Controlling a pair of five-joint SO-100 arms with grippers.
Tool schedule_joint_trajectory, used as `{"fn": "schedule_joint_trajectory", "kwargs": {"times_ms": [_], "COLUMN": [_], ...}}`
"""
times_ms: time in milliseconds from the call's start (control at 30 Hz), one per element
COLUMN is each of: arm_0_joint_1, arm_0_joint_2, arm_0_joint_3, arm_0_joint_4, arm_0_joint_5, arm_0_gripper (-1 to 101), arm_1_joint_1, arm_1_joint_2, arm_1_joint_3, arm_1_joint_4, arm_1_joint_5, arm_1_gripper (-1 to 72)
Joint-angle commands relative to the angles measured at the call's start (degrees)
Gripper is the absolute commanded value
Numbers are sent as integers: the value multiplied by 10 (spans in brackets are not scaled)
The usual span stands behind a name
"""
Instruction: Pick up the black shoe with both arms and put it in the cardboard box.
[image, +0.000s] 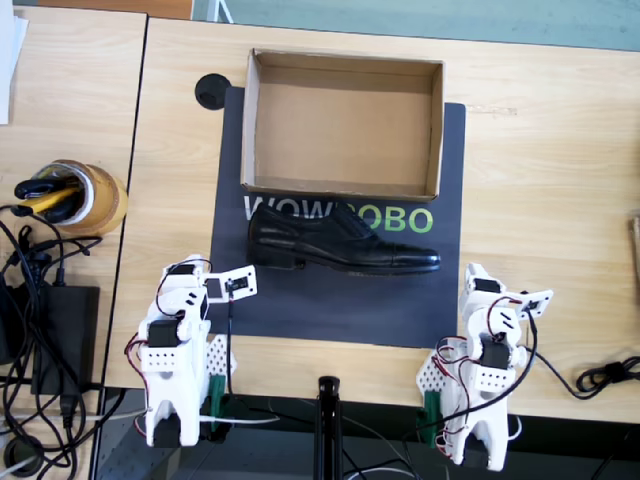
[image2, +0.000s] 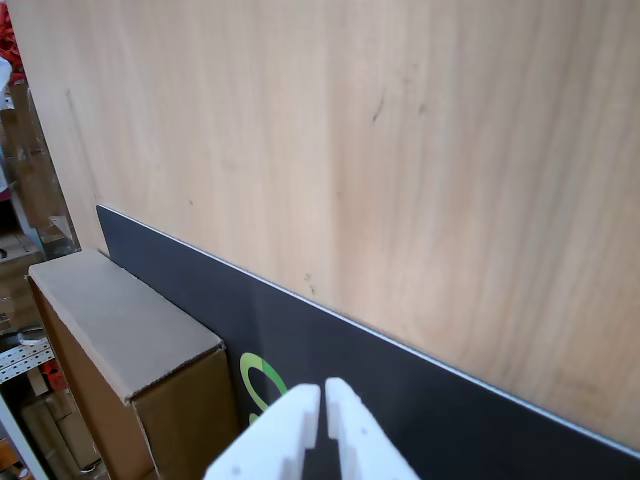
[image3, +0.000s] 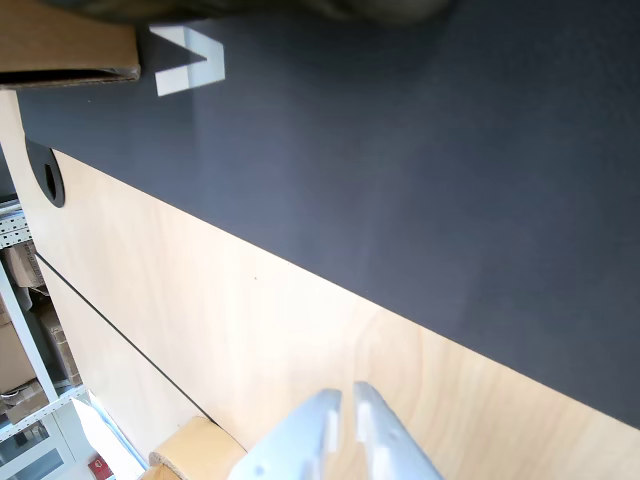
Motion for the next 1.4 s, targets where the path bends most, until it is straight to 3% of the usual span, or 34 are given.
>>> {"fn": "schedule_joint_trajectory", "kwargs": {"times_ms": [0, 167, 433, 800, 1233, 1367], "arm_0_joint_1": [-8, -9, -14, -11, 22, 33], "arm_0_joint_2": [7, 7, 7, -96, -287, -286], "arm_0_joint_3": [-2, -7, -43, -174, -412, -432], "arm_0_joint_4": [0, 1, 11, 21, 90, 98], "arm_0_joint_5": [-13, -17, -16, -23, -85, -110], "arm_0_gripper": [-1, -2, -2, -2, 1, 94], "arm_1_joint_1": [7, 27, 38, 47, -11, -54], "arm_1_joint_2": [25, 25, 22, -108, -302, -363], "arm_1_joint_3": [0, 2, -54, -192, -454, -517], "arm_1_joint_4": [2, -25, -11, -10, 110, 167], "arm_1_joint_5": [-1, -4, -12, -44, -74, -81], "arm_1_gripper": [-1, -2, -2, -2, -2, -2]}}
